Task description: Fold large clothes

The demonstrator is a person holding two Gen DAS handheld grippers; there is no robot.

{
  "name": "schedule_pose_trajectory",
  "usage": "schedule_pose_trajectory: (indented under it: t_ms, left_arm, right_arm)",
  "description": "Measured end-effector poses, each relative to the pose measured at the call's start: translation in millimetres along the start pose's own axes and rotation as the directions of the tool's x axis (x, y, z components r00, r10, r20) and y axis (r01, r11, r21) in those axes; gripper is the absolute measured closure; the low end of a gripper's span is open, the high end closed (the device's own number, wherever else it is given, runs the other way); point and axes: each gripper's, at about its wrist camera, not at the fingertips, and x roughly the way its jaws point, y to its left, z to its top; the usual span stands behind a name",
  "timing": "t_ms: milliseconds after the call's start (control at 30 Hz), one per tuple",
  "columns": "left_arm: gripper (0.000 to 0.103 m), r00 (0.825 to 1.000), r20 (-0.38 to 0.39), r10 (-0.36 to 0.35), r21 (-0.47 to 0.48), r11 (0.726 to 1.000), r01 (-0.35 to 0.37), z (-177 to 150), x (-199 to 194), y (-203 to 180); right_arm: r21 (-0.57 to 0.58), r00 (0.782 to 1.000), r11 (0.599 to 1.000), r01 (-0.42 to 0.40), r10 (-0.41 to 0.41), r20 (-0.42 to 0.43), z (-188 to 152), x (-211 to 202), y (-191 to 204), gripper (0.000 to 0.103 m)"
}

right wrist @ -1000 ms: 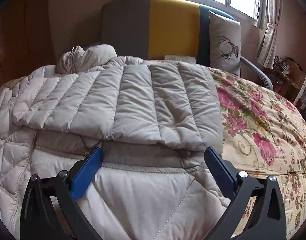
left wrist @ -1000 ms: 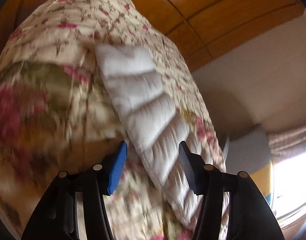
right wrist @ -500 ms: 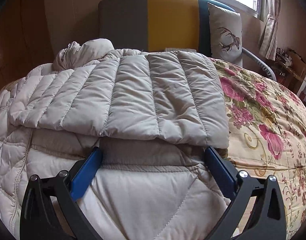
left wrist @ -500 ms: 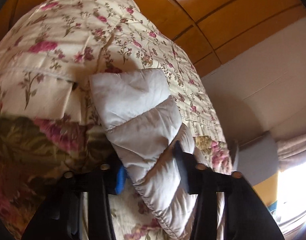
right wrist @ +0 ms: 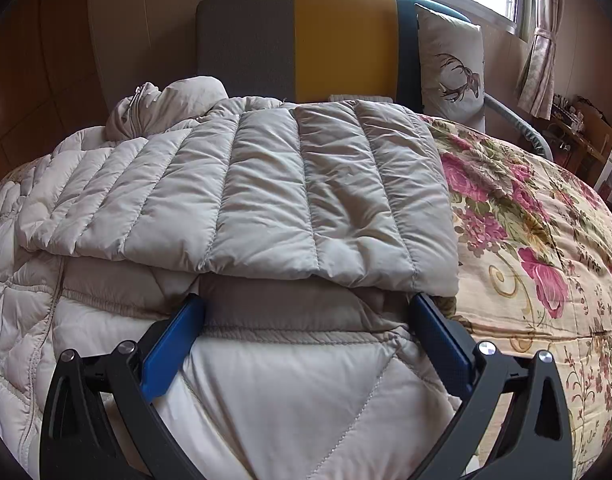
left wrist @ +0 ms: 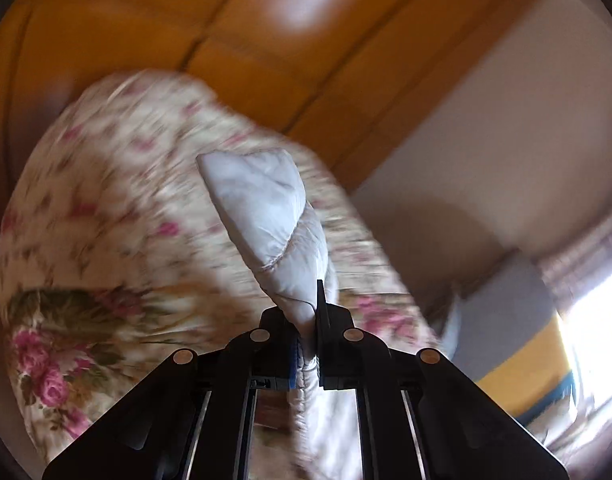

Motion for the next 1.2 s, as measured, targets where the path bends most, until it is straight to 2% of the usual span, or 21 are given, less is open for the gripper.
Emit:
schedule_pose_trajectory:
  t_ms: [67, 167, 300, 433, 567, 633, 700, 767, 933, 1000, 1100, 1200]
  left_arm:
    - [0.097, 0.998, 0.02, -0.064, 0.071, 0.995, 0.063, -5, -20, -34]
    - [0.097, 0.986, 0.008, -0.165, 0.123, 0.979, 0.163, -16, -40, -76]
    - [0.097, 0.956, -0.053, -0.287, 0.189, 0.938, 0.292, -45, -59, -132]
    - [0.097, 0.922, -0.14, -0.362, 0.289, 0.875, 0.388, -95, -72, -190]
    - [0.097, 0.895, -0.24, -0.375, 0.378, 0.813, 0.442, -151, -77, -235]
    - [0.097, 0.876, -0.292, -0.385, 0.401, 0.782, 0.477, -180, -79, -255]
    - [0.097, 0.867, -0.328, -0.375, 0.427, 0.76, 0.49, -205, -80, -270]
    - [0.097, 0.854, -0.373, -0.363, 0.463, 0.725, 0.51, -236, -83, -289]
    - [0.097, 0.851, -0.429, -0.302, 0.599, 0.611, 0.518, -308, -90, -321]
    - [0.097, 0.851, -0.456, -0.262, 0.627, 0.583, 0.516, -334, -89, -328]
    - [0.097, 0.842, -0.49, -0.226, 0.638, 0.565, 0.523, -358, -83, -330]
    - [0.097, 0.834, -0.515, -0.197, 0.662, 0.527, 0.533, -380, -80, -332]
  right_arm:
    - [0.002, 1.0, 1.0, -0.002, 0.002, 0.001, 0, 0, -1, 0.002]
    - [0.01, 1.0, 1.0, 0.002, -0.002, 0.014, 0, -3, -2, 0.002]
    - [0.074, 0.999, 0.997, 0.024, -0.027, 0.042, -1, -9, -13, 0.002]
    - [0.162, 1.0, 0.987, 0.003, -0.006, 0.016, -3, -5, -30, 0.002]
    - [0.222, 1.0, 0.975, -0.03, 0.029, 0.008, -4, -3, -42, 0.002]
    - [0.234, 0.999, 0.972, -0.037, 0.037, 0.008, -5, -2, -44, 0.002]
    - [0.237, 0.999, 0.971, -0.04, 0.039, 0.007, -5, -2, -43, 0.002]
    - [0.239, 0.999, 0.97, -0.041, 0.041, 0.006, -5, -2, -43, 0.002]
    - [0.247, 0.999, 0.968, -0.049, 0.049, 0.007, -5, 0, -44, 0.002]
    - [0.254, 0.998, 0.966, -0.056, 0.056, 0.006, -5, 1, -45, 0.002]
    - [0.263, 0.998, 0.963, -0.065, 0.066, 0.006, -6, 2, -46, 0.002]
    - [0.27, 0.997, 0.96, -0.072, 0.073, 0.007, -6, 2, -47, 0.002]
